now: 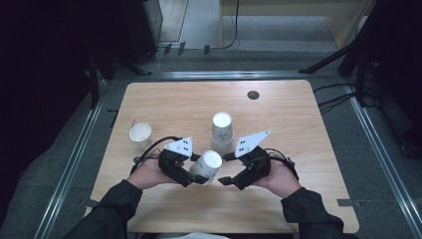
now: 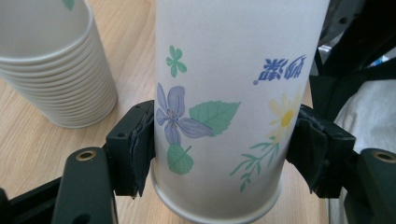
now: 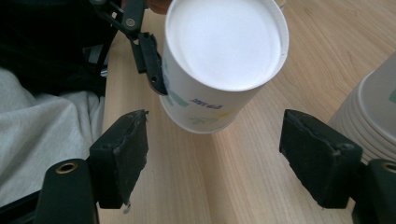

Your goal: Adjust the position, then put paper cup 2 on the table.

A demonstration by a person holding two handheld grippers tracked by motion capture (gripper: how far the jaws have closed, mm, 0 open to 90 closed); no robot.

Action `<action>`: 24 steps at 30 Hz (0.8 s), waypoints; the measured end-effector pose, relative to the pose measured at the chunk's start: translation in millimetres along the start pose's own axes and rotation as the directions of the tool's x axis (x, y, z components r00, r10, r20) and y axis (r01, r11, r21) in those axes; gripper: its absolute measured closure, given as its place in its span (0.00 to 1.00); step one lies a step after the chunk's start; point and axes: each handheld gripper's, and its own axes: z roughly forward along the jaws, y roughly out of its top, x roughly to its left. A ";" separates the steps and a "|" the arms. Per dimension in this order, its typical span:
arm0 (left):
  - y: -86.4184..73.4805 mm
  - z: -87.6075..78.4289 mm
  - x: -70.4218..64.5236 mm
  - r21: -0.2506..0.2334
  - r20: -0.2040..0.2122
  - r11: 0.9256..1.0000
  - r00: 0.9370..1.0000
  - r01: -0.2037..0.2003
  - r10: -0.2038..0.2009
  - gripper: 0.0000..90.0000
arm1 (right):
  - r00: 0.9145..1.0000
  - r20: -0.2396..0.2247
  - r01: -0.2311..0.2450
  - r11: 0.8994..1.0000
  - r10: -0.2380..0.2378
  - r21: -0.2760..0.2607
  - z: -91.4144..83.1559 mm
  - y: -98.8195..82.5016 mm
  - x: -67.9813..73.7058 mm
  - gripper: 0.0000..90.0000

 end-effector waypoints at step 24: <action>1.8 11.9 -4.3 0.175 -0.014 0.984 0.999 -0.042 0.045 0.33 | 1.000 -0.011 0.028 0.999 -0.028 0.044 15.0 -6.1 -4.1 0.27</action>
